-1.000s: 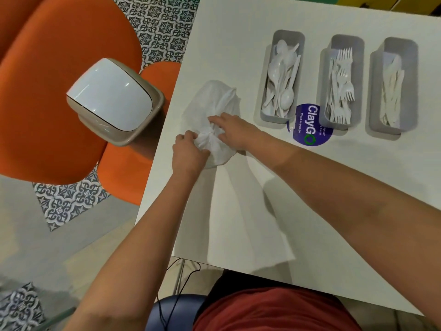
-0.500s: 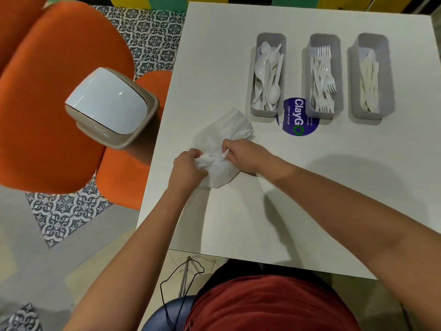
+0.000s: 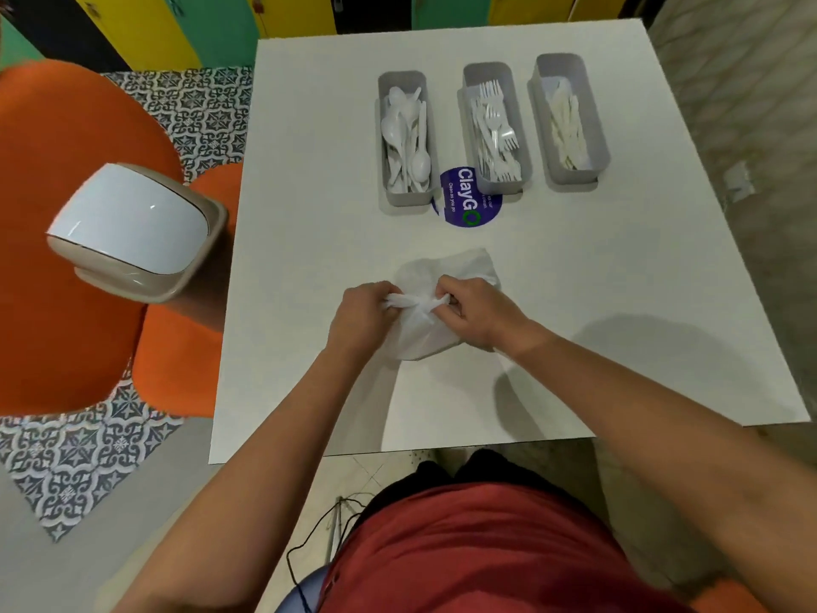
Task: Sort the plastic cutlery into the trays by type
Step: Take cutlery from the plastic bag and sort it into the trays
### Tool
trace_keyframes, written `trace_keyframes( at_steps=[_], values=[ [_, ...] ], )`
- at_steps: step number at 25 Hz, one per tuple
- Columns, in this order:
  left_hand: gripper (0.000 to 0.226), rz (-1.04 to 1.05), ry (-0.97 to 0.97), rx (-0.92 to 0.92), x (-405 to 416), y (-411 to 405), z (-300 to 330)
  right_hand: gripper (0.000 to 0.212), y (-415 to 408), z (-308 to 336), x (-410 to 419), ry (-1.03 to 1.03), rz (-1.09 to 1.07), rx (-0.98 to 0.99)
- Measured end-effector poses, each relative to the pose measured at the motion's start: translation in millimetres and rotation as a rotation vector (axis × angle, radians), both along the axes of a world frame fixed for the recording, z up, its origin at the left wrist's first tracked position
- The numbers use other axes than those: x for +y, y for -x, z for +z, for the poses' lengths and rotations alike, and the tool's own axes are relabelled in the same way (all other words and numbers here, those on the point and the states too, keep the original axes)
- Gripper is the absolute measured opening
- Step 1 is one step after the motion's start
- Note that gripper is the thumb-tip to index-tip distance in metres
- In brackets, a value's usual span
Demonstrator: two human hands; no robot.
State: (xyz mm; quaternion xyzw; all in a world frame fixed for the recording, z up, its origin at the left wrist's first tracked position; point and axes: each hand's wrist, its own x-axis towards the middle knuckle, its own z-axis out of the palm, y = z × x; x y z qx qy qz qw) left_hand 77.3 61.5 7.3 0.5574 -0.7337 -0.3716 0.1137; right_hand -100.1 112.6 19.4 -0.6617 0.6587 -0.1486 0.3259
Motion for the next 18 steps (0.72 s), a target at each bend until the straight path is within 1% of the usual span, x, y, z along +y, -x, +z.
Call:
trace_keyframes(
  at_steps=[5,10,13,16,18],
  values=[
    [0.023,-0.050,0.023,0.099,11.0,33.8,12.2,0.014,31.7,11.9,13.7,0.094,-0.179,-0.066],
    [0.024,-0.047,0.026,0.168,13.4,76.1,24.3,0.016,60.9,18.2,27.3,0.185,-0.284,-0.046],
    [0.024,-0.080,-0.006,0.123,13.7,100.1,21.6,0.016,76.9,14.4,39.3,0.152,-0.321,-0.047],
    [0.025,-0.084,-0.010,0.068,13.5,114.8,15.3,0.017,94.4,12.9,45.4,0.056,-0.348,-0.053],
    [0.030,-0.074,0.001,0.051,17.2,122.7,14.0,0.021,108.1,11.4,47.7,0.010,-0.337,-0.071]
  ],
)
